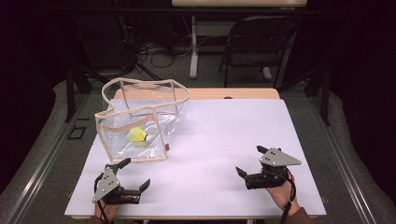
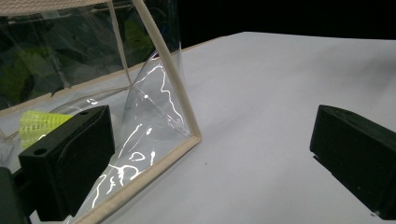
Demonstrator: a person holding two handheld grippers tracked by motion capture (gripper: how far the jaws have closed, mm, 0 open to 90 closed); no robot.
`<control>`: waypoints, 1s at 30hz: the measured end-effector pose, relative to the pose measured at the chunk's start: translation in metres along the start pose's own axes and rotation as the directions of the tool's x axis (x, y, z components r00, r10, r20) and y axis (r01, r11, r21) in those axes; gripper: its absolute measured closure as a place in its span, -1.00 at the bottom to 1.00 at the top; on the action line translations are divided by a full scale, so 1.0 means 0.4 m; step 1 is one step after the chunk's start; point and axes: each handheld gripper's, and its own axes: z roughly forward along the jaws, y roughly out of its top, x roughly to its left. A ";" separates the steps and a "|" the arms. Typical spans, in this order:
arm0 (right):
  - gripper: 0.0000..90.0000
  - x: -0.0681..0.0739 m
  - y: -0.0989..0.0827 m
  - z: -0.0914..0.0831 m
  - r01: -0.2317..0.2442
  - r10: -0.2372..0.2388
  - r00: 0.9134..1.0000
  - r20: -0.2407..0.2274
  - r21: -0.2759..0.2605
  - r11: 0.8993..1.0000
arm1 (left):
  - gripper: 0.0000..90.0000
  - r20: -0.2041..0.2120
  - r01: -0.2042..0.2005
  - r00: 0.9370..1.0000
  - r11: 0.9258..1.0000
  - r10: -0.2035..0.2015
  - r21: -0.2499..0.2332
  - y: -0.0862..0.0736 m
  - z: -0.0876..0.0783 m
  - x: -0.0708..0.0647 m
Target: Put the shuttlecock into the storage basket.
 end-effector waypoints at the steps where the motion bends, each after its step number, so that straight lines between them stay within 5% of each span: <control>1: -1.00 0.000 -0.006 -0.001 -0.004 0.004 1.000 -0.002 0.000 1.000 | -1.00 -0.001 0.000 1.000 1.000 0.000 0.000 0.000 0.000 0.000; 18: -1.00 0.011 -0.094 -0.015 -0.007 0.007 1.000 -0.005 0.000 1.000 | -1.00 0.002 -0.003 1.000 1.000 0.003 0.004 0.000 0.001 0.000; 30: -1.00 0.021 -0.135 -0.028 0.031 -0.031 0.999 0.009 -0.041 0.999 | -1.00 0.008 -0.003 1.000 1.000 0.003 0.005 -0.001 0.003 0.000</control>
